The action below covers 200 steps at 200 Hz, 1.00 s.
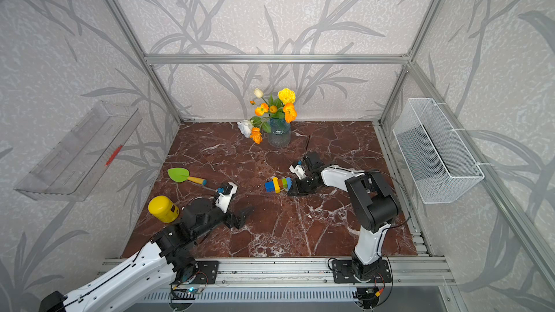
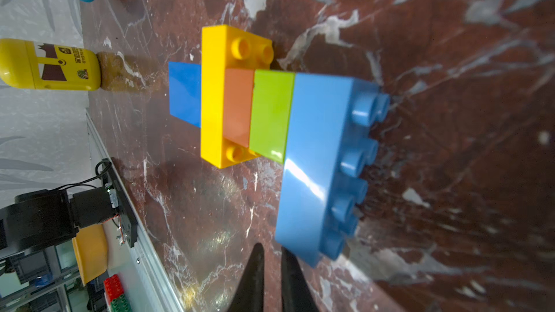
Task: Assemble the letter f with lego
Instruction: Adjust the lego brick at the center of the board.
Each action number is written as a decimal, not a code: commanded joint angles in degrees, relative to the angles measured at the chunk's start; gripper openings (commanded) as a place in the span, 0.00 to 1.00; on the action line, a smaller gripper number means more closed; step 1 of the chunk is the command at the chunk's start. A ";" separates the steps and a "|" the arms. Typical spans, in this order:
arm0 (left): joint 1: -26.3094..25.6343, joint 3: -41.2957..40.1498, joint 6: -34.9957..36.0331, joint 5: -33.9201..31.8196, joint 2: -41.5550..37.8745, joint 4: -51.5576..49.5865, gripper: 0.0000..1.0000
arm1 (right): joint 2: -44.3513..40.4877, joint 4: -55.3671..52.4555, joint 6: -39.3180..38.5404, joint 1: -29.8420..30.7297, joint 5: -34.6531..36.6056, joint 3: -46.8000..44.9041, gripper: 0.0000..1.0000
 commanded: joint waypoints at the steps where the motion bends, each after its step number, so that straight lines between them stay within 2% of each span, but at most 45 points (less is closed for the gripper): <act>1: 0.21 0.72 0.44 0.18 -0.50 0.44 0.99 | 1.27 2.55 1.00 0.36 3.35 -0.35 0.14; 129: 0.14 0.58 0.37 0.06 -0.34 0.52 0.99 | 8.69 4.63 1.04 0.19 11.10 9.23 0.15; 167: 0.21 0.63 0.33 0.09 -0.29 0.55 0.99 | 11.86 5.33 1.62 0.19 11.00 12.40 0.15; 200: 0.21 0.61 0.29 -0.17 -0.25 0.61 0.99 | 10.20 5.59 1.46 0.02 11.75 10.85 0.15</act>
